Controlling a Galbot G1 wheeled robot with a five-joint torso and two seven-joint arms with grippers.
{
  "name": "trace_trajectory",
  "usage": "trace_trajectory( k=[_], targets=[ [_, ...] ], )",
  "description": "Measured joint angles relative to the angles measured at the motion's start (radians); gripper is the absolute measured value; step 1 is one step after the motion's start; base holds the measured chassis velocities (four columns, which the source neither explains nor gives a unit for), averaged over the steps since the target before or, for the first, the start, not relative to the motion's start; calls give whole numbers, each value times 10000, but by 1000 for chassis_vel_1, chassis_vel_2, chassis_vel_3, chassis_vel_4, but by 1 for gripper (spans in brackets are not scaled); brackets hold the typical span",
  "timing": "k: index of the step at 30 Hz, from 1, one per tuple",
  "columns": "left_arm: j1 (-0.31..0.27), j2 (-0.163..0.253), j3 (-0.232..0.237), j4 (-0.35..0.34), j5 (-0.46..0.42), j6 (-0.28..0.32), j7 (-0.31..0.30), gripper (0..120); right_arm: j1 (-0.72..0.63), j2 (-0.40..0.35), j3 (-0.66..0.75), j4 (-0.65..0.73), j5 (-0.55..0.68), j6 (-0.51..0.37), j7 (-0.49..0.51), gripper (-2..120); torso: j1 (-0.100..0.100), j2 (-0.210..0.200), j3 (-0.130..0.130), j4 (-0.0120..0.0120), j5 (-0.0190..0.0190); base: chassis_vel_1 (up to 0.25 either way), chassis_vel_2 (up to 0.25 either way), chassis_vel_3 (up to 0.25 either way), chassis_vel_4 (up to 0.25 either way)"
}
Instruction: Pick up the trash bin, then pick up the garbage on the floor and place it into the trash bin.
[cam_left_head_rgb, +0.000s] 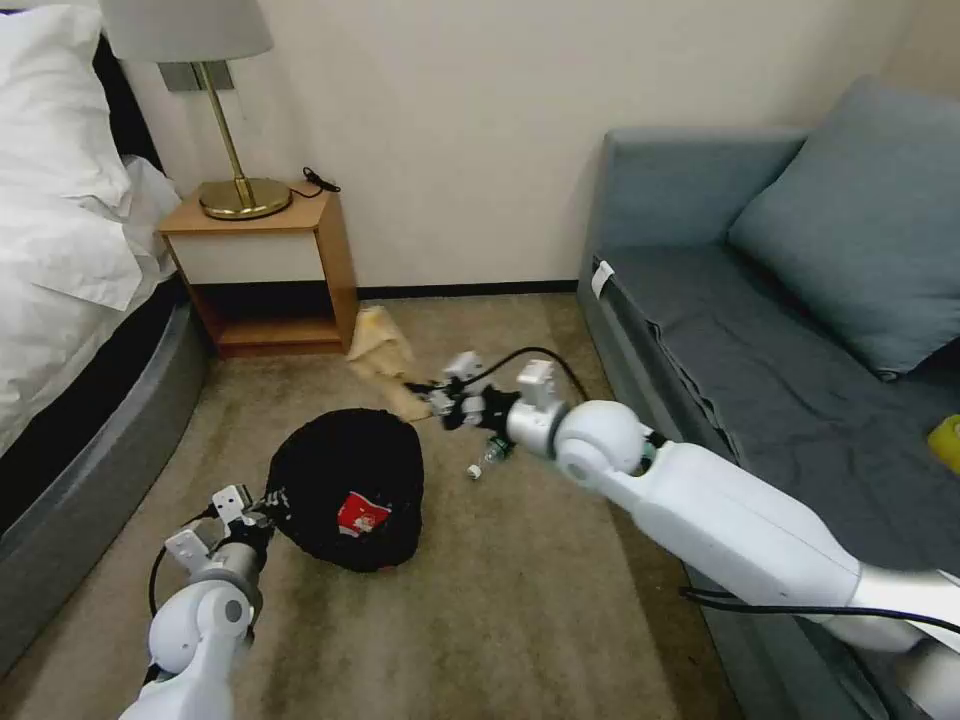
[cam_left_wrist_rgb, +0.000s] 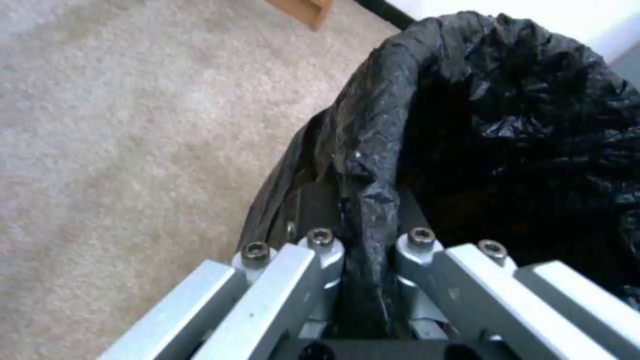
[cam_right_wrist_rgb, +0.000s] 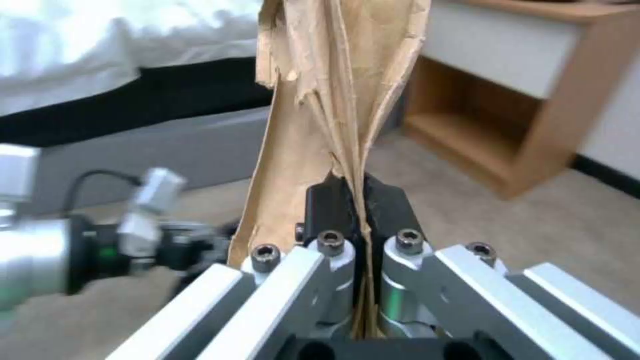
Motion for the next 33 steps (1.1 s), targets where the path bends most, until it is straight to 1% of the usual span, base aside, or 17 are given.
trace_trajectory(
  k=[4,6,9,15,17,19,20,22,23,24,28,29,30,31,32,33],
  targets=[
    [32,-160,40,-192,30,32,2,4,-101,584,-800,-223,-257,17,-34,0,0,0,0,0,2,0,0,0,0],
    [37,-170,40,-222,27,40,1,4,-144,642,-871,-270,-320,19,-46,0,0,0,1,0,2,0,0,0,0],
    [92,-199,-3,-372,-20,65,-8,4,-429,871,-1052,-598,-736,39,-138,0,1,0,0,-1,2,0,0,0,0],
    [267,-189,-91,-540,-108,72,-10,4,-672,991,-1069,-1139,-1354,137,-197,1,0,0,0,-2,2,0,0,0,0],
    [347,-190,-118,-600,-149,73,-9,4,-708,1023,-1040,-1289,-1488,158,-207,5,0,0,0,-2,2,0,0,0,0],
    [435,-192,-157,-683,-194,74,-6,4,-737,1052,-1016,-1448,-1598,162,-206,17,0,0,0,-2,2,0,0,0,0],
    [435,-192,-157,-683,-194,74,-6,4,-737,1052,-1016,-1448,-1598,162,-206,17,0,0,0,-2,2,0,0,0,0],
    [497,-194,-182,-729,-226,73,-3,4,-741,1070,-1013,-1537,-1697,164,-207,23,0,-1,0,-2,2,0,0,0,0],
    [525,-193,-200,-739,-237,69,0,4,-741,1083,-1015,-1575,-1760,169,-222,30,0,-1,0,-2,2,0,0,0,0],
    [525,-193,-200,-739,-237,69,0,4,-741,1083,-1015,-1575,-1760,169,-222,30,0,-1,0,-2,2,0,0,0,0],
    [533,-187,-258,-713,-239,32,7,4,-696,1134,-1041,-1608,-1874,158,-241,48,0,0,0,-1,3,0,0,0,0],
    [533,-187,-258,-713,-239,32,7,4,-696,1134,-1041,-1608,-1874,158,-241,48,0,0,0,-1,3,0,0,0,0],
    [523,-183,-264,-697,-239,26,8,4,-674,1143,-1057,-1624,-1931,156,-285,52,0,0,0,-1,2,0,0,0,0],
    [505,-175,-268,-686,-239,24,9,4,-654,1148,-1078,-1629,-1992,154,-335,59,0,0,0,-1,2,0,0,0,0],
    [505,-175,-268,-686,-239,24,9,4,-654,1148,-1078,-1629,-1992,154,-335,59,0,0,0,-1,2,0,0,0,0],
    [482,-169,-275,-676,-242,23,10,4,-645,1152,-1089,-1633,-2034,147,-352,64,0,0,0,-1,2,0,0,0,0]
  ],
)
